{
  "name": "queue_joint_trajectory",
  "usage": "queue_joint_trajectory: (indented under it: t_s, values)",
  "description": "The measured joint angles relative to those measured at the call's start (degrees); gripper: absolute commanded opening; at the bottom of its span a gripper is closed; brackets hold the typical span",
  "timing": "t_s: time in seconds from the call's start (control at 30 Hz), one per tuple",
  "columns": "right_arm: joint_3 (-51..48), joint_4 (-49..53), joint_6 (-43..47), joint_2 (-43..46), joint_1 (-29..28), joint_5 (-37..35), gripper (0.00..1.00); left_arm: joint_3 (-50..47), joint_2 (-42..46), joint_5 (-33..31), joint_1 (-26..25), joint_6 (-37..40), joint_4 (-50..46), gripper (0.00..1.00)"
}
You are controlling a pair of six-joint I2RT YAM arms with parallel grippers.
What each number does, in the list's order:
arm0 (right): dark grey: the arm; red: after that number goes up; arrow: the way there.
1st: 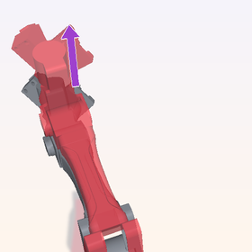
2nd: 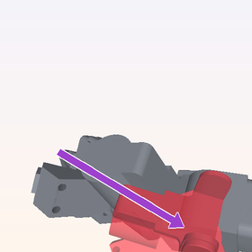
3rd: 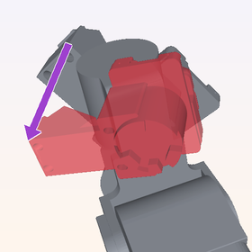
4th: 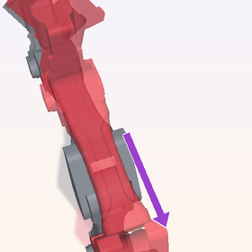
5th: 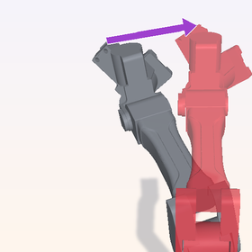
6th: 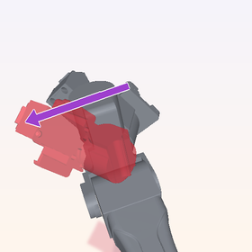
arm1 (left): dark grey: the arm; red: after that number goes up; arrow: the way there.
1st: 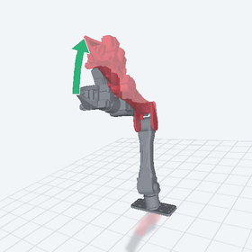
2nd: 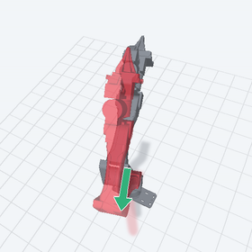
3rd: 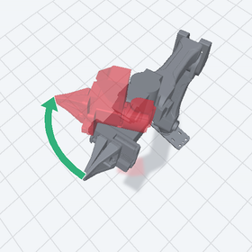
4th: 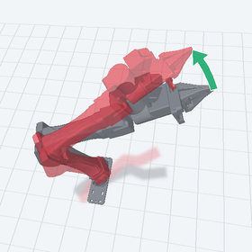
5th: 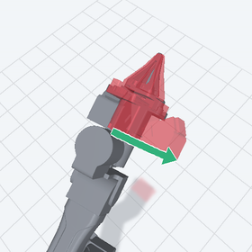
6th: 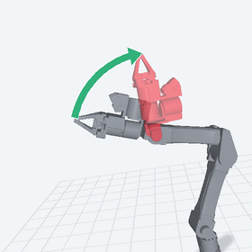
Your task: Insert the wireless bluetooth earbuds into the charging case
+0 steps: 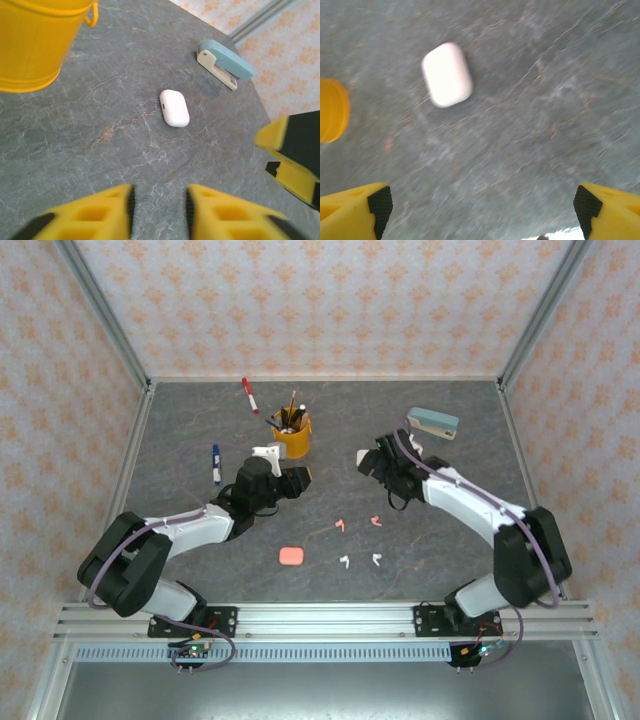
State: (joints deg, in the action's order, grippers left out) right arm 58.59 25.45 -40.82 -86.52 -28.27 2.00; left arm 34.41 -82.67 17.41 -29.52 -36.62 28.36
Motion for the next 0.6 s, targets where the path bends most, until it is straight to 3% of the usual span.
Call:
queue_joint_trajectory:
  t_s: [0.13, 0.4, 0.6]
  values:
    - [9.07, 4.22, 2.05, -8.85, 0.20, -3.19, 0.94, 0.33, 0.96, -2.56, 0.00, -0.07, -2.32, 0.99]
    - [23.61, 10.19, 4.44, -24.76, 0.20, -5.25, 0.91, 2.89, 5.40, -11.82, 0.00, -0.57, -11.32, 1.00]
    - [29.49, 13.11, 5.62, -31.89, 0.20, -5.22, 0.87, 4.68, 6.25, -17.05, 0.00, -0.59, -16.96, 1.00]
